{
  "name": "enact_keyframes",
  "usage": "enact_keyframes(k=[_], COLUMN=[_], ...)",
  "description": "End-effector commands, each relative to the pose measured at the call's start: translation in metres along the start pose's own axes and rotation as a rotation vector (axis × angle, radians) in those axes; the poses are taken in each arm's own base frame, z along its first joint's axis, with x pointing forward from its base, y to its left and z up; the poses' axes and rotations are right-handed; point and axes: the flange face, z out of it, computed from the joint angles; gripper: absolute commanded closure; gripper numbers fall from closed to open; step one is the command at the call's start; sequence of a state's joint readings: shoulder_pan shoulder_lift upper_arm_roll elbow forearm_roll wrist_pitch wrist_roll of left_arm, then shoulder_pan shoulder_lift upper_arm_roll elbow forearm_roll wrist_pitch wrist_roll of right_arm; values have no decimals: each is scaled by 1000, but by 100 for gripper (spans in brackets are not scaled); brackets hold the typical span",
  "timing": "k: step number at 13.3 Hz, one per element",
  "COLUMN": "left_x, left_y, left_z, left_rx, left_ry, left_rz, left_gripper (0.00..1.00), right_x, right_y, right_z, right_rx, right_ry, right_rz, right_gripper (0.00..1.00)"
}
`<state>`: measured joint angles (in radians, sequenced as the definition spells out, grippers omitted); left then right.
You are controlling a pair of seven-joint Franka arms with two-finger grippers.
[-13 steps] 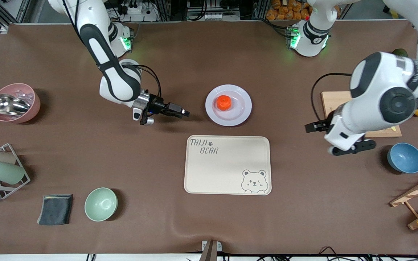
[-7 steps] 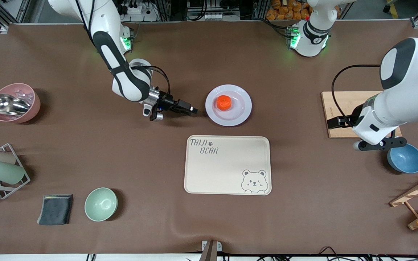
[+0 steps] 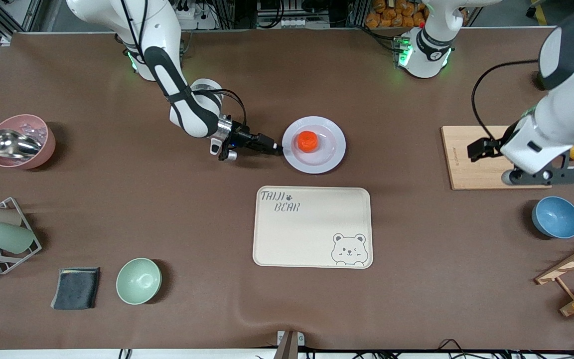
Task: Place orange and plate with both arms
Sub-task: 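Return the left arm to rest while the right gripper reaches the plate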
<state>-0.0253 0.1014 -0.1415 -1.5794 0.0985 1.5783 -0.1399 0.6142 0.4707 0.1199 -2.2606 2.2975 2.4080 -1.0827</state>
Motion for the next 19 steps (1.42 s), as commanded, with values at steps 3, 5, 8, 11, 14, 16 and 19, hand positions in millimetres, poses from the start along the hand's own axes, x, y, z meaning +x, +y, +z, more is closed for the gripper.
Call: enact_keyframes(k=[3, 5, 8, 11, 14, 16, 19], left_x=[-41, -51, -51, -52, -52, -52, -53], left_y=[-18, -3, 8, 4, -4, -2, -3], left_z=[-34, -42, -45, -63, -71, -69, -72], left_rx=[-53, -49, -47, -53, -63, -63, -62], left_ry=[28, 12, 13, 50, 64, 60, 68], left_rz=[53, 76, 74, 63, 53, 69, 141], left_gripper=[0, 0, 0, 0, 0, 0, 0], right_x=[-11, -14, -25, -26, -25, -26, -24], right_y=[7, 7, 5, 8, 9, 9, 9], right_z=[25, 28, 34, 36, 36, 38, 42], right_rx=[22, 21, 25, 25, 26, 24, 28], right_ry=[47, 45, 39, 47, 48, 47, 56], right_rz=[10, 11, 14, 3, 3, -26, -28], right_gripper=[40, 43, 50, 58, 71, 78, 98])
